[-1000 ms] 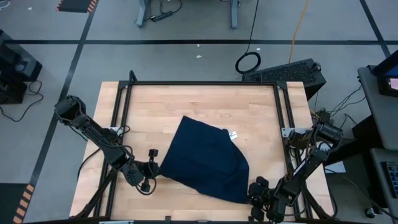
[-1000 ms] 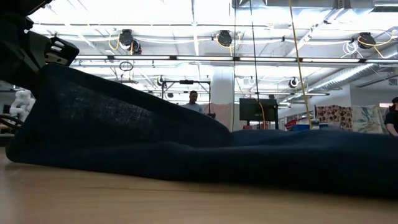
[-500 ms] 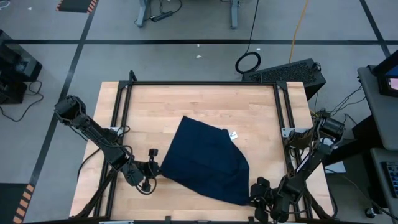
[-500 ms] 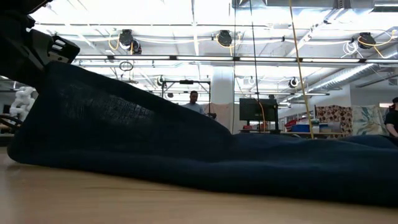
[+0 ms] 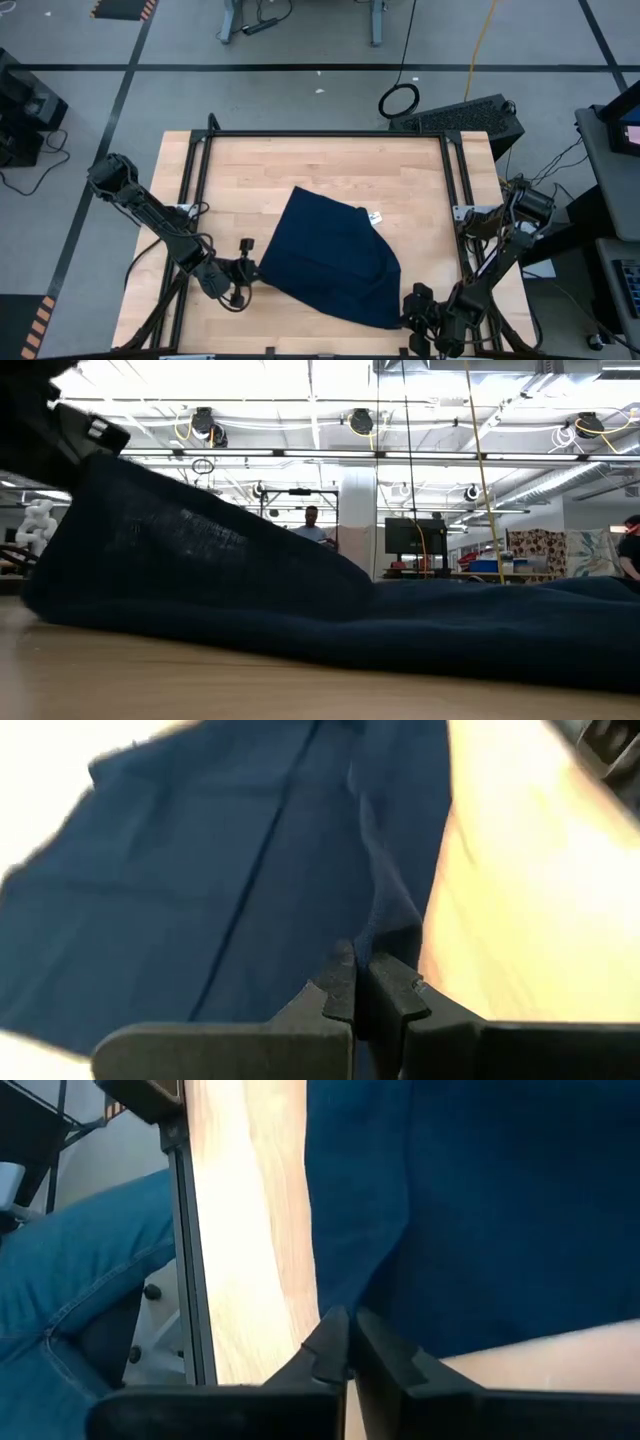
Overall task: Roll towel
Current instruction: Roll the dark blue towel
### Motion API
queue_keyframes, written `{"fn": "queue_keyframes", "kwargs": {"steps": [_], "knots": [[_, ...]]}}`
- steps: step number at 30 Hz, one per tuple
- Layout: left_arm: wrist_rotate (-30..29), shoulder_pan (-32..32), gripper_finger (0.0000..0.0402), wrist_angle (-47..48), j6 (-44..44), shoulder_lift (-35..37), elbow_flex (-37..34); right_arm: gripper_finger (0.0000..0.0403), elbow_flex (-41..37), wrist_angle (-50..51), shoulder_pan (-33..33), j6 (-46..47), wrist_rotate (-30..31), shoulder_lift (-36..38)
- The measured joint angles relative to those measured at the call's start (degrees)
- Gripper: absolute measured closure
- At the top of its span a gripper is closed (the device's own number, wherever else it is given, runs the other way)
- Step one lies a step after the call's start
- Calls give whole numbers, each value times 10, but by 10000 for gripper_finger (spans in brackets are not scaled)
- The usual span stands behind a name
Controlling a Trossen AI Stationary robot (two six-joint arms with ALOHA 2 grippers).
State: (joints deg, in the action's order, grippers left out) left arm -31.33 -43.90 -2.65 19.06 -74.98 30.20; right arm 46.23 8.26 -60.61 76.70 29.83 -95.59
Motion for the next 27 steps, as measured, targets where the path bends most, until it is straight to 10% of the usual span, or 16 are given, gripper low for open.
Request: {"fn": "queue_keyframes", "kwargs": {"steps": [11,19,27], "knots": [[-143,32,395,-43,-250,113,27,402,1,166,26,-149,299,200],[-193,167,395,-229,-505,215,34,402,1,138,96,-470,586,393],[19,362,395,-300,-559,276,63,403,1,15,286,-759,520,531]]}}
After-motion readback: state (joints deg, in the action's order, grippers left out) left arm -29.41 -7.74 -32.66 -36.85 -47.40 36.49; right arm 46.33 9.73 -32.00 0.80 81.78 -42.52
